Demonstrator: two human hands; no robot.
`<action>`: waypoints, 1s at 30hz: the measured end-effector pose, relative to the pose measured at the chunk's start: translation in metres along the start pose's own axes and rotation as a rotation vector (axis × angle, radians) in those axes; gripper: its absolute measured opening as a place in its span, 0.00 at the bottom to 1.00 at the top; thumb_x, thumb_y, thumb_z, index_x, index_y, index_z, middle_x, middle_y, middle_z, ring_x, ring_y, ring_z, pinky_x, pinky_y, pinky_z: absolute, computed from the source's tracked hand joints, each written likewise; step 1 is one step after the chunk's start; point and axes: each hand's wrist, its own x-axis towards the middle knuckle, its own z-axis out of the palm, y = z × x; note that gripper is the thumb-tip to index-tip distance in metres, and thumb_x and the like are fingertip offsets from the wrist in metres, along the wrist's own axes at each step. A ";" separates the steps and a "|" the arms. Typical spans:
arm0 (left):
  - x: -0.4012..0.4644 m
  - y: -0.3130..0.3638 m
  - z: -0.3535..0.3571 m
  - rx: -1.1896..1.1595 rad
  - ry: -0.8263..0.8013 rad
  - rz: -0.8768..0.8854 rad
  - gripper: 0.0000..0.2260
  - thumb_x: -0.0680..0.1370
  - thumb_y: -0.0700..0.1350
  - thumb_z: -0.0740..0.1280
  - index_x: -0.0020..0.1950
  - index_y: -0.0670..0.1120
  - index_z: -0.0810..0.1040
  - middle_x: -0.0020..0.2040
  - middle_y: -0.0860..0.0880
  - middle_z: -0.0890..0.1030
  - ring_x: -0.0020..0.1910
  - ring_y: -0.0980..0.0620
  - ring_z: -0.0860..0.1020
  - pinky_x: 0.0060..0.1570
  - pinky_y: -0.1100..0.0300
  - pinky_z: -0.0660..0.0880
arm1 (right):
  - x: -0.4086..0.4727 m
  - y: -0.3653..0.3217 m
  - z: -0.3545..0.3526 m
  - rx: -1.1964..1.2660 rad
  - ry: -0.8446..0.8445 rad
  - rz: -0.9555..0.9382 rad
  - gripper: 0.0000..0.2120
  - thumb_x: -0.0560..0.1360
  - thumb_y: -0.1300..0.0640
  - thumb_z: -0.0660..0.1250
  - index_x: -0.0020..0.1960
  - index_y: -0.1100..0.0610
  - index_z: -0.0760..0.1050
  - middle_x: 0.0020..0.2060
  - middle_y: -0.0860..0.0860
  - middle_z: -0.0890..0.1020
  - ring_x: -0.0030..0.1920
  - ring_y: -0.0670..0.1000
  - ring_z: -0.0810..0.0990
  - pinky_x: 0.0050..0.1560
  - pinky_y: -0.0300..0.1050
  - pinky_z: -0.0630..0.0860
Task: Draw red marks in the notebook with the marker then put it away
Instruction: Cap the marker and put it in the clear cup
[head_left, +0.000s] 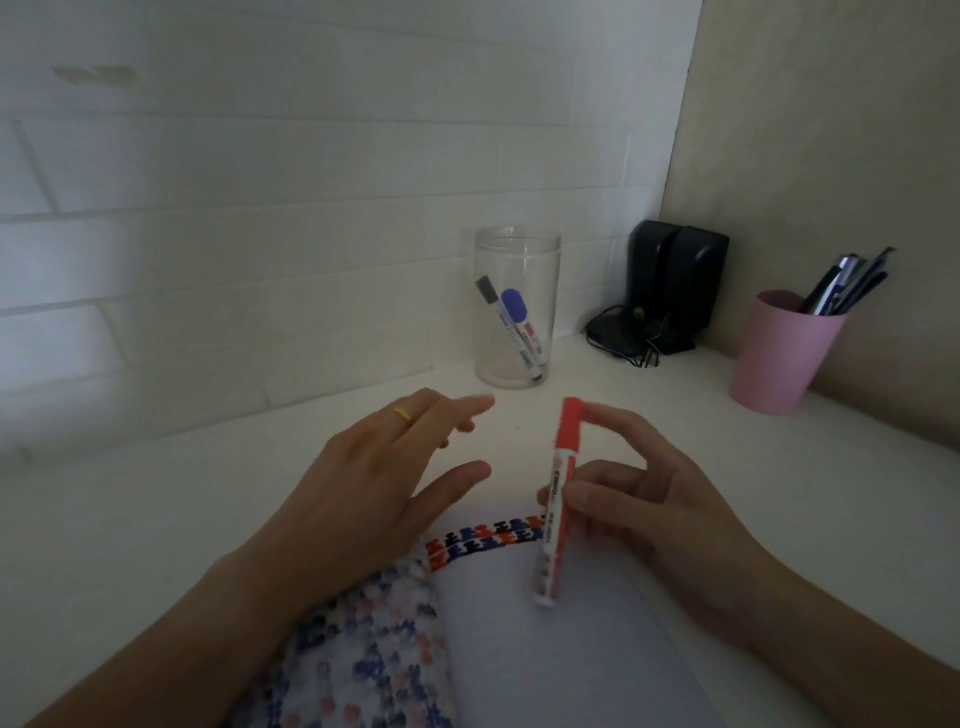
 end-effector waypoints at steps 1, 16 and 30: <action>-0.001 -0.003 0.001 0.041 -0.029 -0.010 0.20 0.83 0.60 0.58 0.72 0.55 0.74 0.59 0.57 0.81 0.54 0.59 0.79 0.53 0.61 0.78 | 0.001 0.000 0.000 0.010 0.005 -0.003 0.29 0.71 0.65 0.72 0.69 0.47 0.74 0.45 0.65 0.88 0.43 0.66 0.84 0.48 0.56 0.80; -0.004 -0.030 0.009 0.079 -0.166 -0.205 0.33 0.77 0.70 0.42 0.56 0.56 0.82 0.53 0.59 0.82 0.51 0.59 0.79 0.49 0.59 0.77 | 0.005 -0.010 0.006 -0.031 0.157 0.062 0.25 0.75 0.68 0.72 0.67 0.49 0.75 0.45 0.69 0.86 0.45 0.64 0.85 0.56 0.59 0.82; -0.006 -0.036 0.012 0.071 0.018 -0.226 0.42 0.73 0.74 0.31 0.54 0.58 0.81 0.50 0.59 0.82 0.49 0.58 0.80 0.46 0.60 0.76 | 0.161 -0.123 0.028 -0.569 0.692 -0.788 0.23 0.76 0.66 0.71 0.67 0.53 0.67 0.43 0.53 0.85 0.41 0.48 0.85 0.44 0.37 0.83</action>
